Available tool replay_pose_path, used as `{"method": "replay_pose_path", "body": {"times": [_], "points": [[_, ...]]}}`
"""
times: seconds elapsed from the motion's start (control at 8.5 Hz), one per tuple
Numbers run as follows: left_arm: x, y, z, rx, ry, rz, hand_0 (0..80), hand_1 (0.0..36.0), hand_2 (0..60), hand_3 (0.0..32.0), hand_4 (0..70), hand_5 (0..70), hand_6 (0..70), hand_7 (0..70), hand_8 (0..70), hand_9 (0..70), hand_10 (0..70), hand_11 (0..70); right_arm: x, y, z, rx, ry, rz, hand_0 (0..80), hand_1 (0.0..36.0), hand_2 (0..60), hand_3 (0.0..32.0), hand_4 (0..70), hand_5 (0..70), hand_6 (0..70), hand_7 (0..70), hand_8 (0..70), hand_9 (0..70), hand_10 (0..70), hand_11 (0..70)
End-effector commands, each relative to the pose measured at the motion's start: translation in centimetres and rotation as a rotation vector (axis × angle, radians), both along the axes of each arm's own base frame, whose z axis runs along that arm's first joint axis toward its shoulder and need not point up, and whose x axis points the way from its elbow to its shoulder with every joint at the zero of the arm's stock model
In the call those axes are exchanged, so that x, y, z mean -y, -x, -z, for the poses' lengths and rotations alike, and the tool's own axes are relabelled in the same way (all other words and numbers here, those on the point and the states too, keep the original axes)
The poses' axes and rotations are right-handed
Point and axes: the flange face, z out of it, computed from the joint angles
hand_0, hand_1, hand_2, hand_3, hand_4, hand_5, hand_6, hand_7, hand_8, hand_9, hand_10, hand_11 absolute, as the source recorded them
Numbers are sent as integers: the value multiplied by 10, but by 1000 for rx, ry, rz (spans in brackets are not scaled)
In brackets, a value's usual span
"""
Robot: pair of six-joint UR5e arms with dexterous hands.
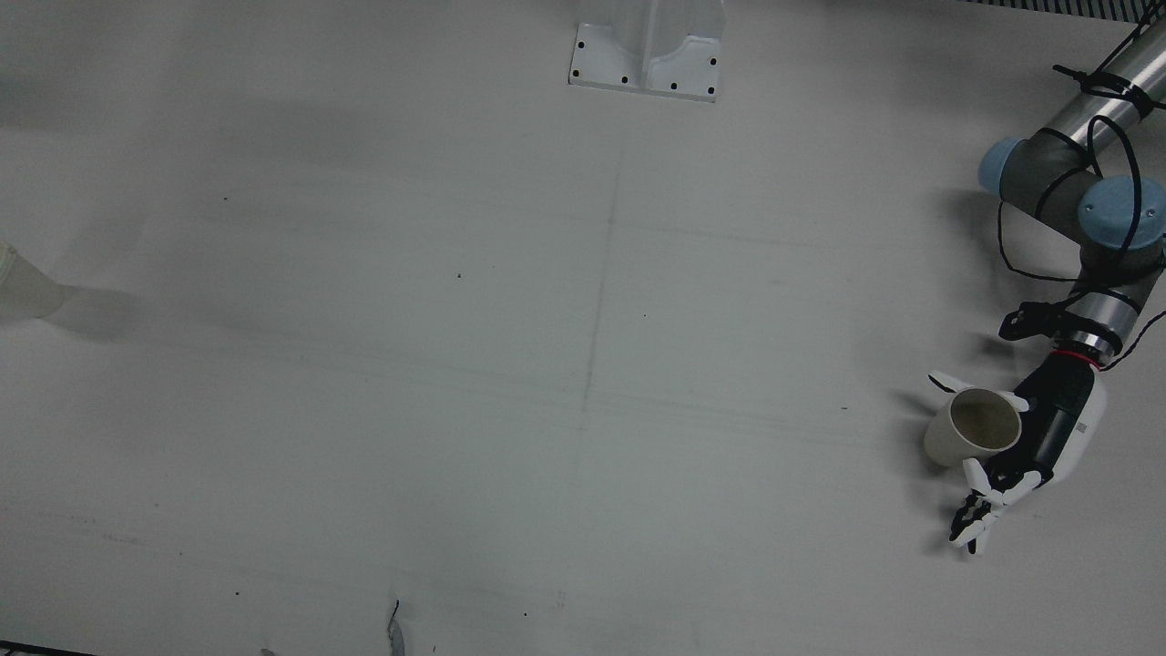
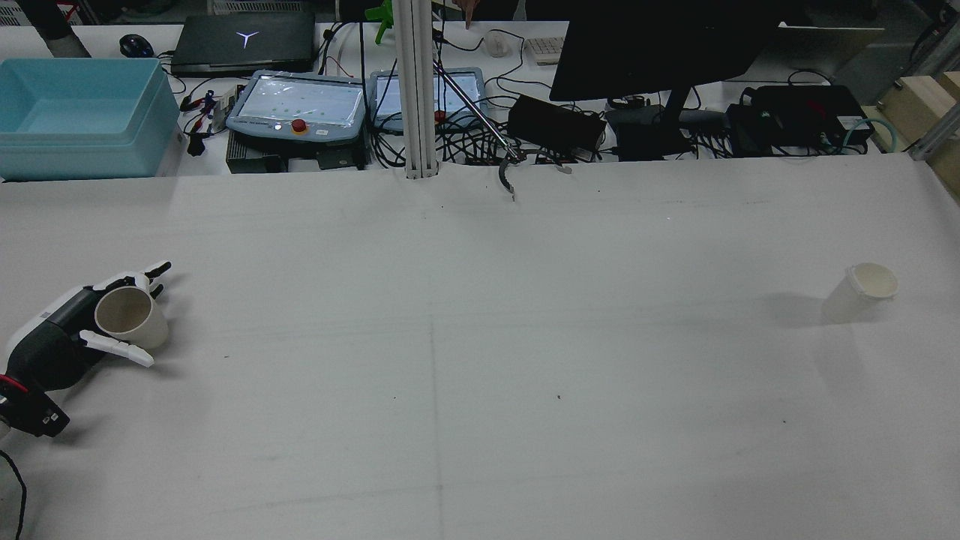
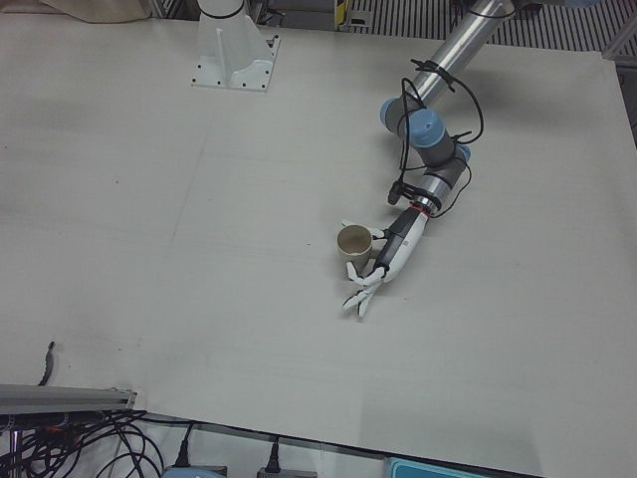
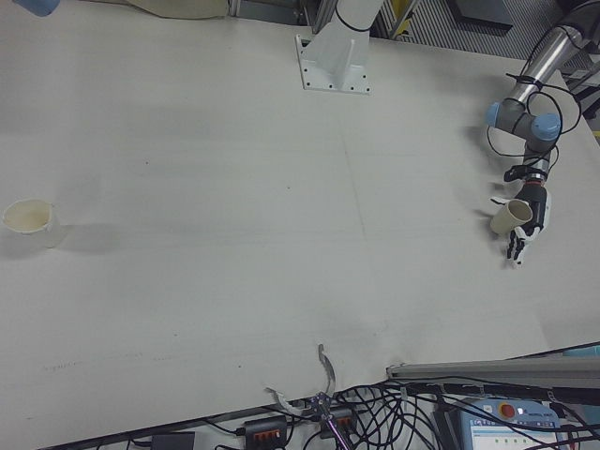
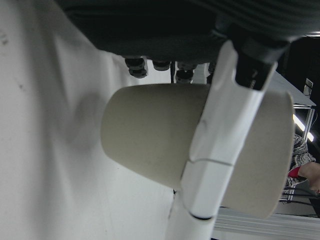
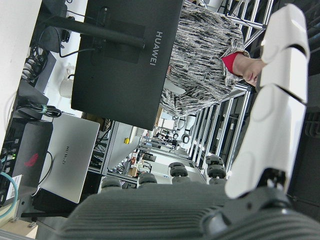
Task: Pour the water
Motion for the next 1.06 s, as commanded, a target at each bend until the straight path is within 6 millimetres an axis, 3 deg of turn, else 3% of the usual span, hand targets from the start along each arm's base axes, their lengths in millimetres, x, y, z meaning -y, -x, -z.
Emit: {"method": "replay_pose_path", "body": {"times": [0.0,0.47,0.94], "points": [[-3,8,28,-29,25,0,800,360,600,0,343,700,112,104,12,6,22,78,3,-1,2,5,-36,-3,514,215,106,0,0,64,79,0,5,0,0,0],[-6,13,70,-61,31,-10,800,360,600,0,372,700,115,108,13,7,18,71,-5,-1,-8,11,-45,-2,509,209,103,0,0,64,87,0,11,6,0,0],[-18,23,114,-78,48,-25,800,360,600,0,372,700,121,113,14,8,13,64,-16,5,-64,14,-73,10,508,206,98,0,0,63,81,0,11,7,0,0]]}}
